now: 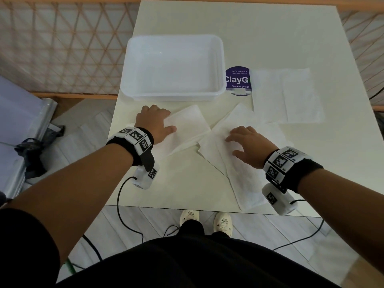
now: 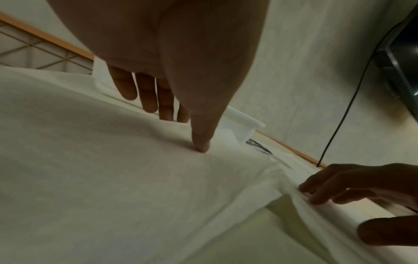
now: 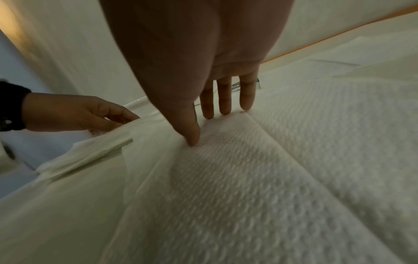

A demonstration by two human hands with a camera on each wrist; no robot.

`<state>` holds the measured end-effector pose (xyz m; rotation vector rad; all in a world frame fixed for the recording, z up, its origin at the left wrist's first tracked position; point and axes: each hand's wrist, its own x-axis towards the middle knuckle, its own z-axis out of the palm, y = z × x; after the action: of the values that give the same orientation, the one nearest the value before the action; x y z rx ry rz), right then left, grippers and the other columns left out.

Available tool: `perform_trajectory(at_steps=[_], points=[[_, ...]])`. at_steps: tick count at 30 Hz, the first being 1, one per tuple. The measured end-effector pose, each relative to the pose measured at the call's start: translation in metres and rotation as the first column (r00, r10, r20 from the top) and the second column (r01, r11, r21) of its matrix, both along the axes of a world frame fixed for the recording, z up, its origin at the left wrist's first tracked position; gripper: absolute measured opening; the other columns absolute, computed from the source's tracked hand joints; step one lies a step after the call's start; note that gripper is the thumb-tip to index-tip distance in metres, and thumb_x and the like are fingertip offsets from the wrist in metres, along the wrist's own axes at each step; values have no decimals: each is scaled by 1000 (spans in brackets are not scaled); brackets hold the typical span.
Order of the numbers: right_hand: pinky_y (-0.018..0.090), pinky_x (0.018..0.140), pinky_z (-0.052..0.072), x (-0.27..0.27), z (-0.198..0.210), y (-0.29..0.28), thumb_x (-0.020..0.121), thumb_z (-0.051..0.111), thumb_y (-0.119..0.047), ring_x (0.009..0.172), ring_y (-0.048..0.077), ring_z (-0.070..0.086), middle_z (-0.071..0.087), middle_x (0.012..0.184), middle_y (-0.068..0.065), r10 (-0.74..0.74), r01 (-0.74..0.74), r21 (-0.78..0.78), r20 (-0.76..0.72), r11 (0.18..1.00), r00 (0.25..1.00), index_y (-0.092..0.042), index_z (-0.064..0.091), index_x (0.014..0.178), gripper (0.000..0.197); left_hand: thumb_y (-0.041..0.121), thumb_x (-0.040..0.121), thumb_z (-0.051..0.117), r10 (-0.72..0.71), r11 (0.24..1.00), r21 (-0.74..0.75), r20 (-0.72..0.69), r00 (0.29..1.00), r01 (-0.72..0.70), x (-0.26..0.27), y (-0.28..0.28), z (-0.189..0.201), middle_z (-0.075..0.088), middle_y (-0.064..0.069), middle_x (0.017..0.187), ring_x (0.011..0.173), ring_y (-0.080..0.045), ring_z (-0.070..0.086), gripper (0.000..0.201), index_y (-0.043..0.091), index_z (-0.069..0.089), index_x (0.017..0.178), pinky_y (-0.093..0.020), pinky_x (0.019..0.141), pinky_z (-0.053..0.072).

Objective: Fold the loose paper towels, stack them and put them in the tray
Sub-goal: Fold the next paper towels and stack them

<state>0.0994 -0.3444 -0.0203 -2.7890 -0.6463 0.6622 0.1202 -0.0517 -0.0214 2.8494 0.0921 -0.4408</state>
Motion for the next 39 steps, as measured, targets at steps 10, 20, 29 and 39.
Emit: perform_trajectory(at_steps=[10, 20, 29, 39], points=[[40, 109, 26, 30, 8, -54, 90, 55, -29, 129, 24, 42, 49, 139, 0, -152, 167, -110, 138, 980, 979, -26, 47, 134, 45, 34, 87, 66, -298, 866, -394, 86, 951, 307, -23, -101, 20, 55, 9, 98, 90, -12, 54, 25, 23, 64, 109, -28, 81, 45], [35, 95, 35, 47, 10, -81, 81, 67, -32, 107, 19, 56, 56, 113, -3, -89, 91, -26, 81, 995, 993, -26, 50, 127, 49, 46, 80, 71, -324, 906, -316, -87, 942, 282, -56, -152, -12, 40, 13, 104, 91, -8, 43, 37, 22, 60, 106, -30, 83, 44], [26, 73, 37, 60, 22, -99, 84, 65, -24, 83, 16, 54, 56, 94, -7, -82, 74, 186, 35, 980, 996, -22, 60, 104, 21, 49, 78, 71, -206, 960, -221, -128, 970, 174, -58, -170, -10, 44, 10, 103, 90, -13, 49, 36, 23, 57, 98, -30, 81, 43], [34, 84, 38, 56, 47, -92, 89, 58, -31, 102, 23, 52, 63, 111, -2, 70, -117, 206, 219, 972, 973, -23, 65, 96, 13, 51, 85, 62, -161, 977, -164, -149, 976, 136, -67, -205, -8, 53, 6, 89, 81, -16, 52, 34, 21, 46, 92, -30, 71, 41]])
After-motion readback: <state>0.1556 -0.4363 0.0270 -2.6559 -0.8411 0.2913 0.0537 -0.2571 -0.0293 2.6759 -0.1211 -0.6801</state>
